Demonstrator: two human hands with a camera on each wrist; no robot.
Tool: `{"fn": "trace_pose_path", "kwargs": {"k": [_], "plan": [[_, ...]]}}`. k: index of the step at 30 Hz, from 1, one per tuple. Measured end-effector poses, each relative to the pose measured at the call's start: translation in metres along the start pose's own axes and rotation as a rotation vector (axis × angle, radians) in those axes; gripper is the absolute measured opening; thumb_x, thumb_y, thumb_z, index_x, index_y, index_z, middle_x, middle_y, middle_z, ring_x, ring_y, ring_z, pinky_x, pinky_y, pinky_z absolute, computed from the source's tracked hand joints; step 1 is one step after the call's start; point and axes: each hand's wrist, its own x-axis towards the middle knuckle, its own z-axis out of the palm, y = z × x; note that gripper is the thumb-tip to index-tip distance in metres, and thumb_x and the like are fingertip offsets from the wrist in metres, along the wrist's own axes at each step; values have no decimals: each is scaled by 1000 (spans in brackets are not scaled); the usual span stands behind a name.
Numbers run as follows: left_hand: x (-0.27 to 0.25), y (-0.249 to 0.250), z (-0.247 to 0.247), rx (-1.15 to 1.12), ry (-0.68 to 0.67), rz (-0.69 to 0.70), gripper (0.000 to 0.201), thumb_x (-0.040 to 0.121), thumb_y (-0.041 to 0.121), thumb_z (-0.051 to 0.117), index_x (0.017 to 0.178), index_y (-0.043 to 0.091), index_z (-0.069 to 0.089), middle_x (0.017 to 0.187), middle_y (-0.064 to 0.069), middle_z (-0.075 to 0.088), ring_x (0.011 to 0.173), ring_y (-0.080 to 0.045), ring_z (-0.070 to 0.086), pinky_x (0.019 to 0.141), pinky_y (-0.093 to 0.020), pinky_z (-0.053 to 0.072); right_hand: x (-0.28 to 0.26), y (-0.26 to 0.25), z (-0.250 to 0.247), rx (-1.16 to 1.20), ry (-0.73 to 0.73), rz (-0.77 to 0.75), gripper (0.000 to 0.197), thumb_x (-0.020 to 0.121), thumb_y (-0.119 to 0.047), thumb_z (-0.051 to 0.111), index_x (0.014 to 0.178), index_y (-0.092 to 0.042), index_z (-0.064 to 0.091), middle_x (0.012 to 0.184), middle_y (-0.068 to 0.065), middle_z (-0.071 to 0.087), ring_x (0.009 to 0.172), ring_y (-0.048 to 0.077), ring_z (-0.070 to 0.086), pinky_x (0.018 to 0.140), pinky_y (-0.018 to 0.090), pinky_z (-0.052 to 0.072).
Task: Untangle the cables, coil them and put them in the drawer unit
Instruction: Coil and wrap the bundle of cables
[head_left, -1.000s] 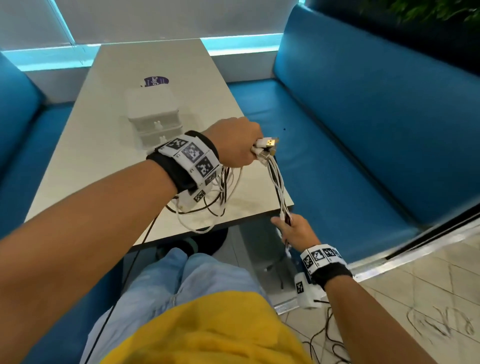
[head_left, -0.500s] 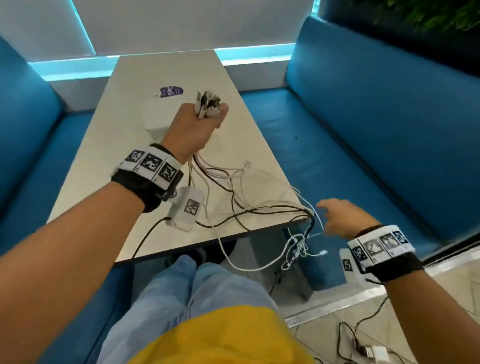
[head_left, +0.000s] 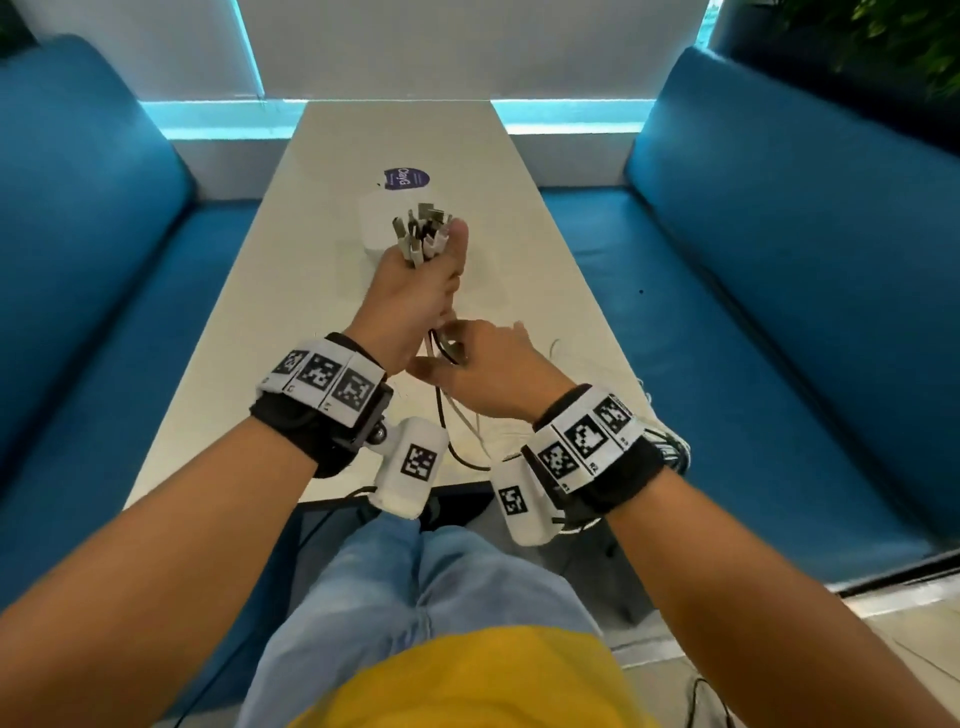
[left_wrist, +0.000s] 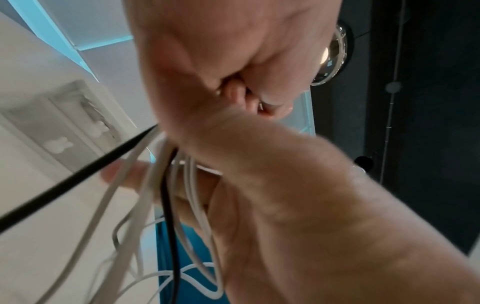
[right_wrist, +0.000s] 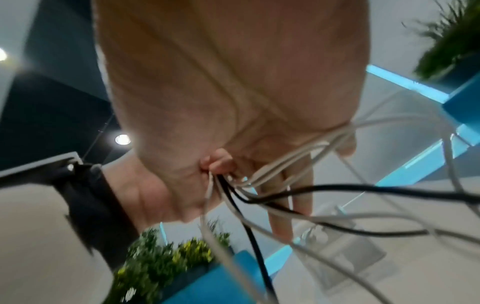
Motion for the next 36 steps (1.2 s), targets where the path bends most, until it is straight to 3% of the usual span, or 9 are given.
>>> {"fn": "trace_pose_path", "kwargs": {"k": [2, 7, 14, 20, 24, 27, 29, 31, 36], "plan": [[-3, -2, -11, -98, 20, -33, 33, 95, 38, 55, 69, 20, 46, 49, 10, 30, 45, -6, 24, 44, -22, 22, 9, -4, 16, -99, 41, -37, 24, 98, -38, 42, 90, -18, 53, 88, 1, 60, 104, 29, 57, 117, 54, 7], [-2, 1, -41, -245, 97, -89, 37, 94, 43, 53, 69, 17, 43, 49, 6, 28, 43, -9, 24, 45, -22, 31, 22, -12, 34, 384, -40, -150, 16, 101, -21, 40, 100, -13, 54, 86, -1, 66, 87, 24, 62, 85, 45, 49], [4, -8, -75, -153, 54, -200, 19, 89, 26, 66, 79, 11, 60, 65, -2, 56, 61, -17, 62, 73, -34, 54, 23, -3, 26, 240, 71, -263, 21, 101, -33, 40, 87, -25, 53, 75, -2, 57, 70, 15, 53, 64, 32, 38], [2, -16, -84, 913, 147, 97, 84, 76, 42, 76, 144, 16, 35, 138, -5, 44, 126, -17, 43, 101, -23, 31, 37, 2, 1, -266, -324, -98, 27, 101, -36, 41, 79, -20, 49, 80, -3, 53, 78, 18, 52, 63, 30, 36], [-4, -14, -71, 904, -325, 61, 42, 92, 58, 42, 96, 28, 70, 102, 8, 70, 98, -15, 62, 86, -28, 43, 45, -10, -17, -200, -453, -166, 19, 97, -23, 47, 106, -16, 62, 107, -3, 63, 96, 17, 56, 86, 30, 45], [-7, -19, -66, 844, -395, -11, 63, 87, 70, 27, 71, 27, 69, 63, 3, 68, 70, -8, 65, 77, -31, 48, 46, -8, -41, -69, -474, -210, 20, 94, -16, 49, 86, -21, 67, 72, -17, 59, 62, 16, 46, 53, 27, 40], [-10, -21, -61, 821, -385, -44, 64, 86, 69, 31, 67, 19, 66, 52, 0, 60, 49, -7, 57, 58, -23, 44, 47, -3, -51, -99, -458, -241, 20, 93, -17, 48, 81, -16, 64, 65, -6, 51, 57, 17, 42, 49, 27, 37], [-11, -20, -58, 760, -393, -93, 64, 89, 68, 36, 64, 14, 60, 49, -2, 58, 47, -15, 56, 46, -22, 39, 50, 1, -58, -125, -431, -268, 22, 95, -24, 48, 81, -15, 62, 66, 0, 47, 55, 15, 42, 52, 27, 40], [-18, -22, -57, 410, -415, -204, 55, 92, 54, 45, 57, 17, 66, 74, -15, 70, 68, -17, 69, 58, -24, 49, 62, 10, -67, -54, -363, -319, 33, 94, -44, 52, 86, -16, 68, 69, 1, 50, 58, 14, 50, 59, 29, 48]]}}
